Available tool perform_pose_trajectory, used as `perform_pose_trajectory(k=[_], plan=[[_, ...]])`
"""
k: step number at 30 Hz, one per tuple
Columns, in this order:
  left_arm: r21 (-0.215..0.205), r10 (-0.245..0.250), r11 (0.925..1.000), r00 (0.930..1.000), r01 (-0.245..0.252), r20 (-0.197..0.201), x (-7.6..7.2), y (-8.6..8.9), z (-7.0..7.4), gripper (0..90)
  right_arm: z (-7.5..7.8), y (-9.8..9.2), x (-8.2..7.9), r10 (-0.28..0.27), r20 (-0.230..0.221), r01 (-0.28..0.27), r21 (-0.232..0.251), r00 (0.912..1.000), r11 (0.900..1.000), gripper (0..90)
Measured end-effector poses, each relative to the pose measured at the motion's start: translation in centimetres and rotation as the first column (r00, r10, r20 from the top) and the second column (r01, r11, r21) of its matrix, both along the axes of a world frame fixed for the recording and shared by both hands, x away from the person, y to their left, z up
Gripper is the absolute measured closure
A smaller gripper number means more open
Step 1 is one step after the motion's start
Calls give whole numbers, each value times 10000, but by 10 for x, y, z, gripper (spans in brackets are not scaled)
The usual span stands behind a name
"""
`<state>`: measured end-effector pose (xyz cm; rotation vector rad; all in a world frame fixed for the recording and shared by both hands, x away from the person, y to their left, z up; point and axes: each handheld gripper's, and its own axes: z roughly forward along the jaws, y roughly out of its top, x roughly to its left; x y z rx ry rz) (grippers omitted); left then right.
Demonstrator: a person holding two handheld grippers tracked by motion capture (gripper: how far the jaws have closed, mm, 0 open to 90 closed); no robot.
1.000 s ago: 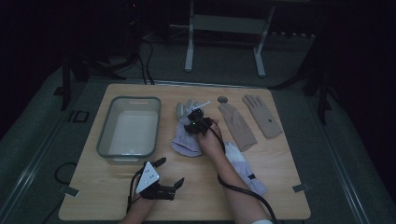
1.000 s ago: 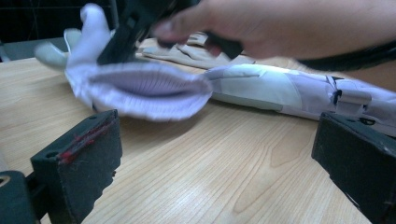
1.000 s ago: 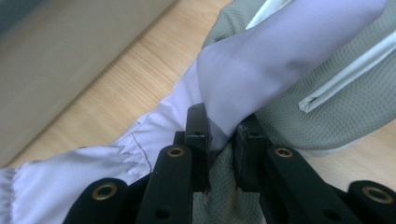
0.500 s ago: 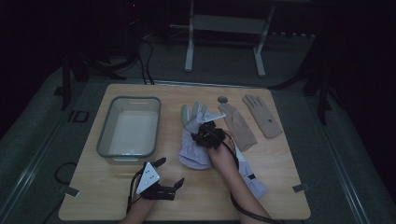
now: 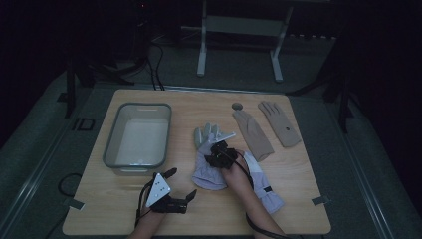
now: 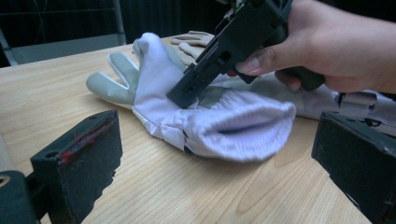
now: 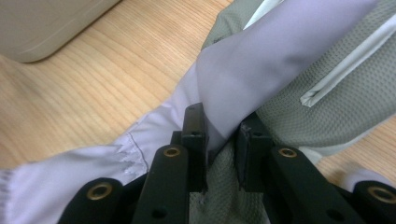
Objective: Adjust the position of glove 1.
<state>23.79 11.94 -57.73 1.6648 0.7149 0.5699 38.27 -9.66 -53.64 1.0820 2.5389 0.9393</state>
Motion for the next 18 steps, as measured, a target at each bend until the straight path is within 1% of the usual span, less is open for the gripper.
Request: perform_pose_trajectory(k=[1, 2, 4, 5, 6, 7, 8, 9, 10, 11, 12, 14, 15, 17, 18], plan=[[-14, -6, 10000, 10000, 6, -6, 0, 0, 0, 21, -2, -2, 4, 95, -12, -95, 108, 10000, 9999, 741], [-27, -10, 10000, 10000, 10, -13, 0, 0, 0, 21, -2, -2, 4, 95, -12, -95, 108, 10000, 9999, 741], [-40, -5, 10000, 10000, 5, -30, 0, 0, 0, 21, -3, -3, 7, -1, -8, 1, 103, 10000, 9999, 726], [-48, 0, 10000, 10000, -1, -34, 0, 0, 0, 21, -4, -3, 9, 66, -101, -64, 143, 9999, 9999, 698], [-47, 3, 10000, 10000, -3, -35, 0, 0, 0, 21, -4, -3, 9, 66, -101, -64, 143, 9999, 9999, 698], [-46, 3, 10000, 10000, -4, -39, 0, 0, 0, 21, -3, -3, 10, 2, -296, 5, 247, 9996, 9997, 650], [-43, 6, 10000, 10000, -7, -43, 0, 0, 0, 21, -3, -3, 10, 2, -296, 5, 247, 9996, 9997, 650], [-53, 21, 10000, 10000, -21, -58, 0, 0, 0, 21, 0, -4, 11, -22, -341, 31, 267, 9994, 9996, 590], [-53, 21, 10000, 10000, -21, -58, 0, 0, 0, 21, 0, -4, 11, -22, -341, 31, 267, 9994, 9996, 590], [-70, 13, 10000, 10000, -13, -65, 1, 0, 0, 21, 1, -4, 10, -16, -343, 25, 260, 9994, 9997, 560], [-85, 23, 10000, 10000, -24, -67, 1, 0, 0, 21, 6, -5, 9, 49, -285, -39, 330, 9996, 9994, 525], [-92, 18, 10000, 10000, -19, -71, 0, 0, 0, 21, 6, -5, 9, 49, -285, -39, 330, 9996, 9994, 525], [-60, 5, 10000, 10000, -6, -56, 0, 0, 0, 21, 8, -7, 9, 69, -291, -58, 348, 9996, 9994, 492], [-53, 1, 10000, 10000, -2, -53, 0, 0, 0, 21, 16, -10, 7, 78, -178, -69, 490, 9998, 9988, 451], [-26, -10, 10000, 10000, 10, -50, 0, 1, 0, 21, 21, -15, 8, 44, -152, -33, 684, 9999, 9977, 444]])
